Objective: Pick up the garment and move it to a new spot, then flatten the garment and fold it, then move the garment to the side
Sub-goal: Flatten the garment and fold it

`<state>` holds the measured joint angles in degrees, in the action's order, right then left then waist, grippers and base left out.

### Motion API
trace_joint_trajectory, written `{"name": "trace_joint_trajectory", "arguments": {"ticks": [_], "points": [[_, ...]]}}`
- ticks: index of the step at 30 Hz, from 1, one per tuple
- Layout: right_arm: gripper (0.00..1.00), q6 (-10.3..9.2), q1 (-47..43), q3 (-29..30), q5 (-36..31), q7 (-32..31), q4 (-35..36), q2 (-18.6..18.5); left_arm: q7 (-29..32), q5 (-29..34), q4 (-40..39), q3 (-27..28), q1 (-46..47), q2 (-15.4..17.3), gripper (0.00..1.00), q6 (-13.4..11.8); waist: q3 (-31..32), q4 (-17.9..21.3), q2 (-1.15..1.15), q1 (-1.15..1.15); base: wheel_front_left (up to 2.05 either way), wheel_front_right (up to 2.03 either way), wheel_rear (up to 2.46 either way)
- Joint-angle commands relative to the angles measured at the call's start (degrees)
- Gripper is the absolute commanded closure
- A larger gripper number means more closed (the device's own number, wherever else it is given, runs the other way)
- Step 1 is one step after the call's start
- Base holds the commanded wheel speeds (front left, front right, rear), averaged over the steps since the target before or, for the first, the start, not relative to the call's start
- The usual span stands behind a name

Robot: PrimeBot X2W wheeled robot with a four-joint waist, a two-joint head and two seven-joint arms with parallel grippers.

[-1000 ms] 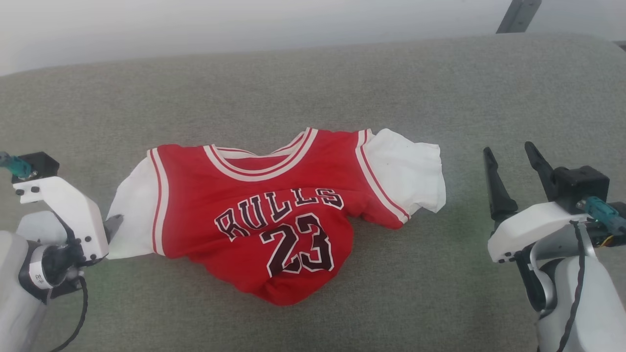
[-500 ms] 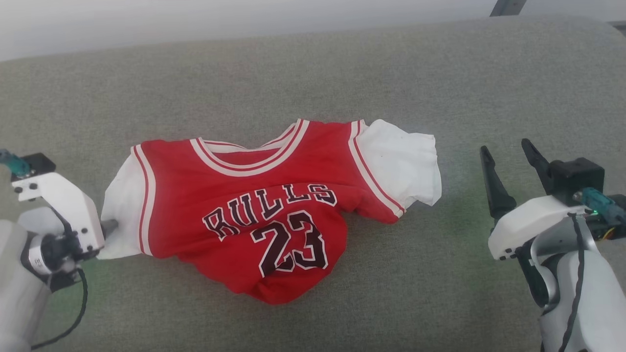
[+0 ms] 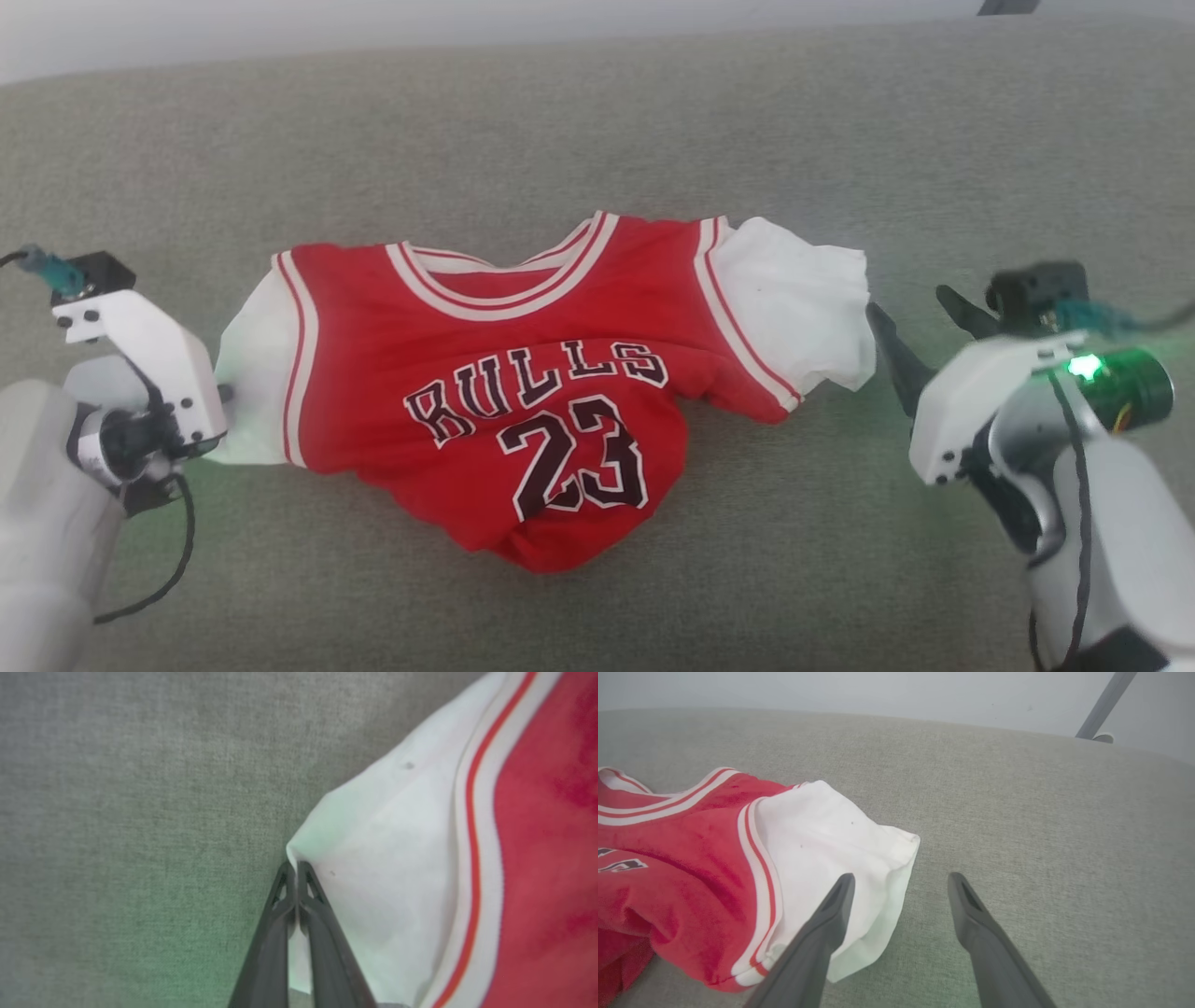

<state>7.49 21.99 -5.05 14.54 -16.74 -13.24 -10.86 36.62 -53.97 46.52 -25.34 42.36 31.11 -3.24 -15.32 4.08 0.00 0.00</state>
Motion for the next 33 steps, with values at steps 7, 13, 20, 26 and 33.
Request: {"name": "trace_joint_trajectory", "arguments": {"ticks": [7, 13, 20, 26, 33], "points": [[0.00, 0.01, 8.8, -2.3, 3.7, -11.5, -5.9, -3.1, -2.1, 0.8, 2.5, -1.4, 3.2, -3.4, 1.00, 1.7, -1.8, -2.9, 0.00, 0.00, 0.00, 0.00, 0.00], [0.00, 0.01, 14.8, -2.7, 4.8, -21.2, -13.0, -3.7, -3.5, 1.3, 4.1, -2.3, 5.9, -5.6, 1.00, 3.0, -3.4, -5.3, 0.00, 0.00, 0.00, 0.00, 0.00], [1.00, 0.01, 18.4, -4.0, 5.3, -27.8, -19.3, -3.1, -4.8, 1.6, 6.2, -2.8, 8.1, -7.3, 1.00, 4.2, -4.4, -6.6, 0.00, 0.00, 0.00, 0.00, 0.00], [1.00, 0.00, 21.3, -4.6, 6.2, -25.8, -20.4, -3.9, -6.3, 1.6, 8.7, -2.5, 11.0, -7.6, 1.00, 5.1, -2.9, -7.1, 0.00, 0.00, 0.00, 0.00, 0.00], [1.00, 0.01, 23.6, -6.9, 8.6, -21.8, -17.2, -5.6, -6.9, 3.4, 8.7, -3.7, 15.1, -6.1, 1.00, 6.4, 2.5, -6.6, 0.00, 0.00, 0.00, 0.00, 0.00]]}}
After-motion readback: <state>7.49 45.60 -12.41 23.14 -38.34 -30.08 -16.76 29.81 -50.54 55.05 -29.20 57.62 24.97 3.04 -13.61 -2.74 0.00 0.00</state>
